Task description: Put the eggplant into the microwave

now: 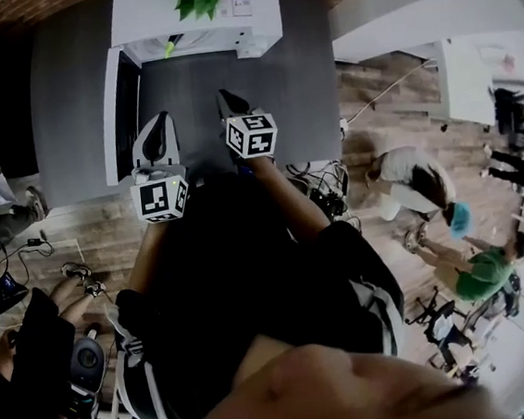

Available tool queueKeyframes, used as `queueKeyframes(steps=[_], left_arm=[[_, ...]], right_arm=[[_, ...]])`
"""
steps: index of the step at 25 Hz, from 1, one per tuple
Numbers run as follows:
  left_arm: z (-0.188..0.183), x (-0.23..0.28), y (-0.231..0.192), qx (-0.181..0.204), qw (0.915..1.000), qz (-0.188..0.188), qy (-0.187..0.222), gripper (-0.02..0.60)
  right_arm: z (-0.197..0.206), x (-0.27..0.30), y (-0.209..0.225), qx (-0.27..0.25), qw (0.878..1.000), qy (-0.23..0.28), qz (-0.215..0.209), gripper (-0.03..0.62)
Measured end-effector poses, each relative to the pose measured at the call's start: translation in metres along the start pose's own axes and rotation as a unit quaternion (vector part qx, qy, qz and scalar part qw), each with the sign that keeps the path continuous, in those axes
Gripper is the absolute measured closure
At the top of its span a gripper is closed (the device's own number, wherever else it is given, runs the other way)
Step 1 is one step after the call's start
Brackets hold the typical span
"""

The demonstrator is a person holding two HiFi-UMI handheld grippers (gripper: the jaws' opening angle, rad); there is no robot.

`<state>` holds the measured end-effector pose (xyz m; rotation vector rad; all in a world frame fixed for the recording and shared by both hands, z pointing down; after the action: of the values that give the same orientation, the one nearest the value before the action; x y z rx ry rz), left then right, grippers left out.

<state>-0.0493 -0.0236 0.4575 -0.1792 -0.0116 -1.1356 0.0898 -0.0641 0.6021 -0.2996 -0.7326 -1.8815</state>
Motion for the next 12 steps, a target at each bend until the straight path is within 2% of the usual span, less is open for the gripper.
queueKeyframes(steps=[4, 12], left_arm=[[-0.002, -0.003, -0.007, 0.004, 0.9999, 0.013, -0.001, 0.545], [0.0, -0.008, -0.02, -0.014, 0.9991, 0.041, 0.0, 0.543]], right_arm=[[-0.01, -0.024, -0.022, -0.006, 1.0, 0.023, 0.002, 0.557], [-0.022, -0.066, -0.079, -0.048, 0.996, 0.069, -0.019, 0.557]])
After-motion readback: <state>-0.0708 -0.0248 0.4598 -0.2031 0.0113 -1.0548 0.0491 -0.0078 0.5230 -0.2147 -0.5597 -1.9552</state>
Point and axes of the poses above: the fingertips, and each gripper's own axes: x forward along the fingers, y to its right, z out of its underside, the point moved 1 cm from there along -x, backward along the fingers, and after that the axes turned 1 degree about -y, right-handed, at the moved point
